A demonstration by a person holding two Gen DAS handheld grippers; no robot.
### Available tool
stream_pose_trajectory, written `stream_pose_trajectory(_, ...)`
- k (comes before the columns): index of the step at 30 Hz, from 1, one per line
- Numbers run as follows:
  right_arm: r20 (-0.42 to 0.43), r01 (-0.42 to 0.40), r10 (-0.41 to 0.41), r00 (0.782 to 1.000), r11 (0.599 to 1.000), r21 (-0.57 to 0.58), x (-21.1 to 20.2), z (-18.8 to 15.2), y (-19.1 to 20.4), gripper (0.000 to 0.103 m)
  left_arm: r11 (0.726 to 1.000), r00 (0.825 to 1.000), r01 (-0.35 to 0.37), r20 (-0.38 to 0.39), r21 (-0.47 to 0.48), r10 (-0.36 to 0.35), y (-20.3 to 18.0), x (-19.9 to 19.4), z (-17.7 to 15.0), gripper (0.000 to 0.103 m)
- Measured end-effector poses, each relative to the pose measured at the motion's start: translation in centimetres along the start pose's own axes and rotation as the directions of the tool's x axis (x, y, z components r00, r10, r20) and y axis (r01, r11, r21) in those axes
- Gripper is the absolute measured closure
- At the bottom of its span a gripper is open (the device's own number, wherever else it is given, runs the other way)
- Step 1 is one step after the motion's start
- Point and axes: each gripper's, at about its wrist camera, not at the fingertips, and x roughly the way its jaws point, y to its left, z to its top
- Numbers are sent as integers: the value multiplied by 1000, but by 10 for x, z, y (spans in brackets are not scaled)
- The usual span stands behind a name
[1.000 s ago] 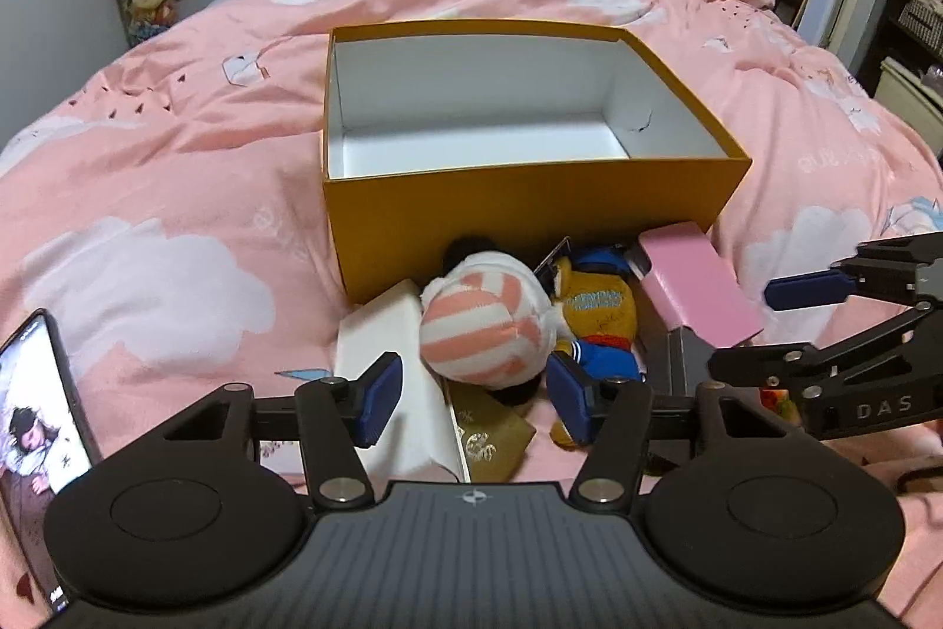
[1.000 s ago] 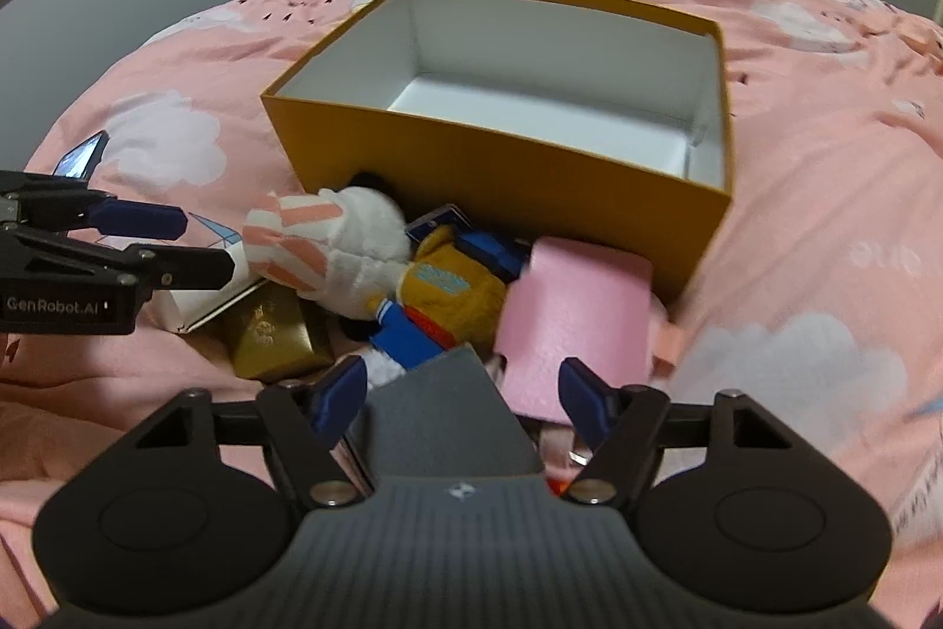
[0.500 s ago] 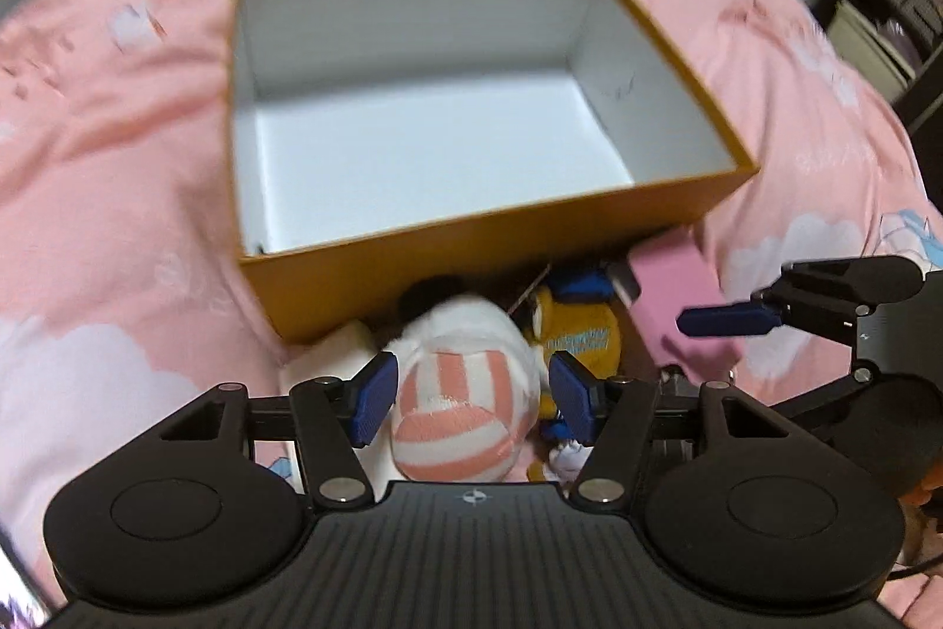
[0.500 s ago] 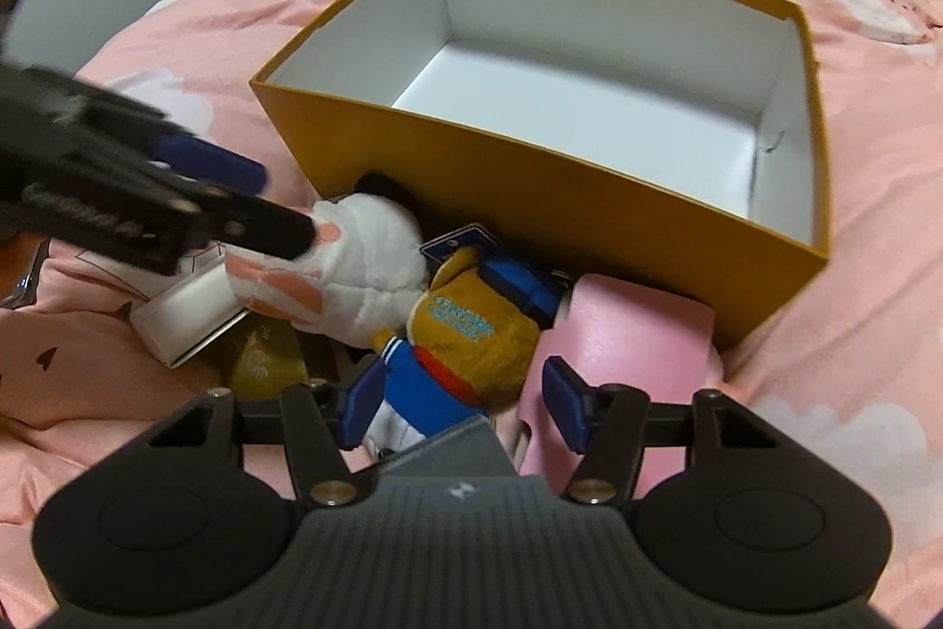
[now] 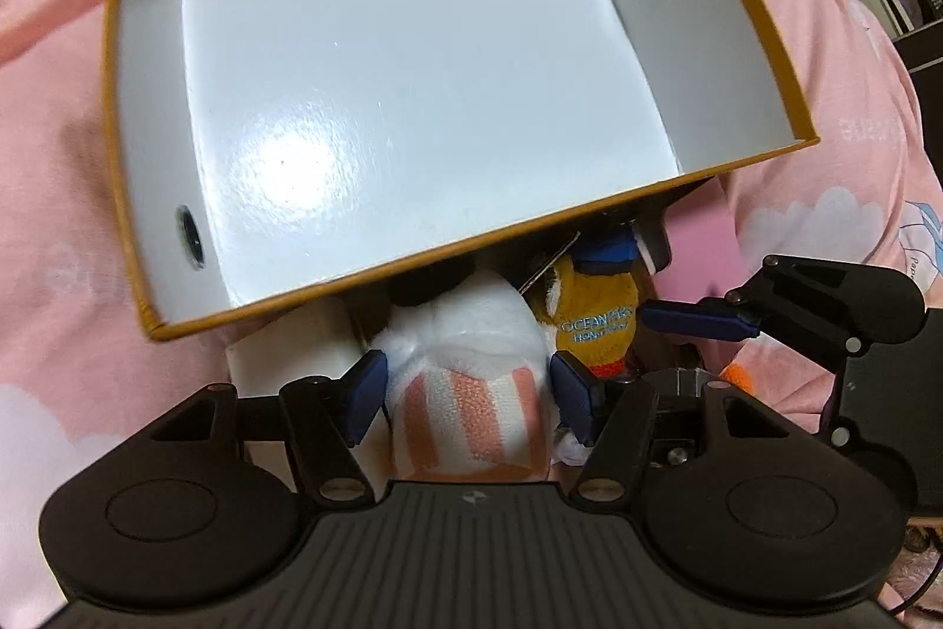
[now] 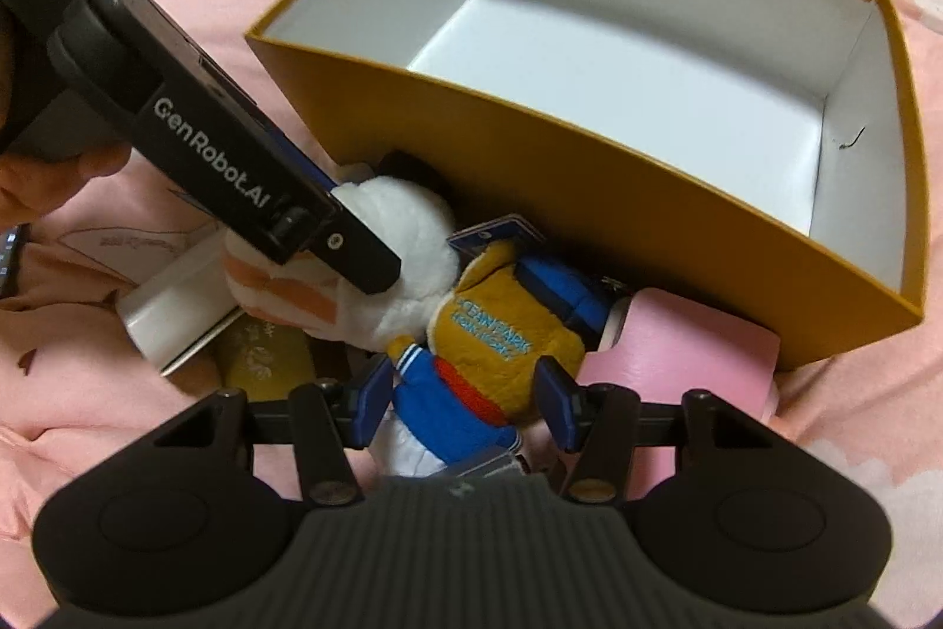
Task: Organize objects
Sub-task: 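Close left tool on striped plush while right tool closes on brown plush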
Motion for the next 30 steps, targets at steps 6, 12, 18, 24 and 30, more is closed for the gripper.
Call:
stream_pose_trajectory(6,-71,43,-45,997,999,-28,16,7,11,34,999,999,-16,27,-28,17,-5,5,-6,34)
stream_pose_trajectory(12,-96,87,-94,991,994,-68,29,10,20,30,994,975,-83,201,-68,95,-21,-10,-43,38)
stream_pose_trajectory(18,-109,113,-121,987,991,-77,42,11,17,29,985,926,-108,348,-136,150,-35,-22,-76,39)
stream_pose_trajectory(24,-77,80,-81,994,997,-16,36,13,4,41,983,939,-29,332,-181,89,-27,-29,-82,38)
stream_pose_trajectory(30,-64,51,-50,997,999,12,34,17,-5,42,975,968,31,251,-222,27,-10,-13,-69,35)
